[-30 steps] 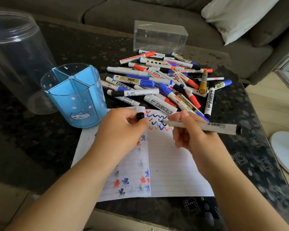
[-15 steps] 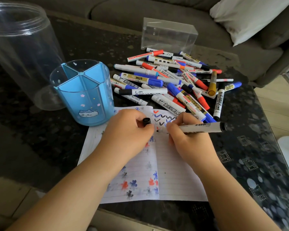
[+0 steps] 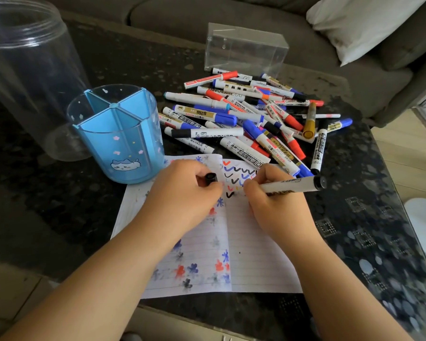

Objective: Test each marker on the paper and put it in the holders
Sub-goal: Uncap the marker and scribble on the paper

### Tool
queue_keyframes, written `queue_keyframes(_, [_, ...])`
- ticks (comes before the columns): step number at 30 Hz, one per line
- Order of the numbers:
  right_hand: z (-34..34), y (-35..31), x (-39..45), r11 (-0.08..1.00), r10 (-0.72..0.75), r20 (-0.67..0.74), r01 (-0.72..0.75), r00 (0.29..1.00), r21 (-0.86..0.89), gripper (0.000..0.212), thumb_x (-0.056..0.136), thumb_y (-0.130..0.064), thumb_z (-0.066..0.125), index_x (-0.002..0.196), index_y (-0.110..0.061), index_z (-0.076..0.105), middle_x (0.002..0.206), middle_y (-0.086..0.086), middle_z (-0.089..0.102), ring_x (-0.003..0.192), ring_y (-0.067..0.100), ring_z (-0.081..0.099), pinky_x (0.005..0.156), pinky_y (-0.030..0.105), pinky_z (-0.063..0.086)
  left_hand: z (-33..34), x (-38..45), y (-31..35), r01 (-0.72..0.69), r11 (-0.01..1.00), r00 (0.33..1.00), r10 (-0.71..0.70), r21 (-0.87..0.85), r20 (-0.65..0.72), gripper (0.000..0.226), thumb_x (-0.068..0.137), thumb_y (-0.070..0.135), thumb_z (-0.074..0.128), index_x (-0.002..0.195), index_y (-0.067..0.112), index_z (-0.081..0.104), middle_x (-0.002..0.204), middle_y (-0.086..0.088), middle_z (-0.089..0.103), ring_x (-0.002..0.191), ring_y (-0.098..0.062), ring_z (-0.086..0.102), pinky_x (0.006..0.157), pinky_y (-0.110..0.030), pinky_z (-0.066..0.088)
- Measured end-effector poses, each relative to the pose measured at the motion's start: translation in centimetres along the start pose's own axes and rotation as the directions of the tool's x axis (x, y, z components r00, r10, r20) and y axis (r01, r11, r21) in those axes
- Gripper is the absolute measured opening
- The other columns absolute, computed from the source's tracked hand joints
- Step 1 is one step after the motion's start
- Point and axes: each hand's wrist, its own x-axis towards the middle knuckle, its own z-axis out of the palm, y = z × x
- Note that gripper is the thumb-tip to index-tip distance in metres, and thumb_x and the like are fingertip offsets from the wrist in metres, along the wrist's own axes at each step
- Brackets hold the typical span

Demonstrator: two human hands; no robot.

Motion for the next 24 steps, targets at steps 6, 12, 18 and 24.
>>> queue_keyframes(6, [-1.0, -0.2, -0.3, 0.979, 0.076, -0.019, -0.071, 0.997, 0.191, 0.021, 0.086, -0.021, 0.061, 0.069, -0.010, 0.053, 0.053, -0.002, 0.050, 0.050, 0.011, 0.041, 0.050, 0.027, 0.035, -0.4, 0.2, 0.0, 0.045, 0.984, 0.999, -0.046, -0.173, -0.004, 0.009, 0.083, 0.019, 0.064, 0.079, 0.025, 0.067, 0.069, 0.006, 0.068, 0.060, 0.001, 0.060, 0.051, -0.010, 0.045])
queue_keyframes(12, [-3.3, -1.3, -0.7, 0.840, -0.005, -0.005, 0.007, 1.000, 0.543, 0.023, 0.091, -0.018, 0.058, 0.068, -0.015, 0.061, 0.051, -0.002, 0.049, 0.049, 0.010, 0.040, 0.049, 0.022, 0.033, -0.6, 0.3, 0.7, 0.223, 0.745, 0.974, -0.136, -0.629, 0.184, 0.016, 0.086, 0.002, 0.061, 0.092, 0.016, 0.068, 0.075, 0.000, 0.074, 0.071, -0.009, 0.069, 0.078, -0.028, 0.055])
queue_keyframes(18, [-3.8, -1.7, -0.7, 0.789, 0.015, -0.048, 0.017, 0.999, 0.614, 0.032, 0.085, -0.017, 0.050, 0.054, -0.023, 0.053, 0.048, 0.002, 0.050, 0.047, 0.013, 0.040, 0.047, 0.022, 0.034, -0.5, -0.2, 1.4, 0.246, 0.693, 0.958, -0.065, -0.678, 0.280, 0.017, 0.087, 0.002, 0.057, 0.091, 0.014, 0.067, 0.082, -0.006, 0.074, 0.074, -0.012, 0.070, 0.078, -0.026, 0.056])
queue_keyframes(24, [-4.0, -1.8, -0.9, 0.794, 0.025, -0.023, -0.005, 0.999, 0.608, 0.033, 0.094, -0.007, 0.047, 0.061, -0.010, 0.044, 0.044, 0.000, 0.045, 0.043, 0.010, 0.038, 0.046, 0.019, 0.034, 0.1, -0.5, 1.3, 0.189, 0.705, 0.943, 0.065, -0.683, 0.327, 0.022, 0.074, 0.011, 0.062, 0.095, 0.012, 0.068, 0.086, -0.007, 0.074, 0.075, -0.013, 0.069, 0.078, -0.024, 0.055])
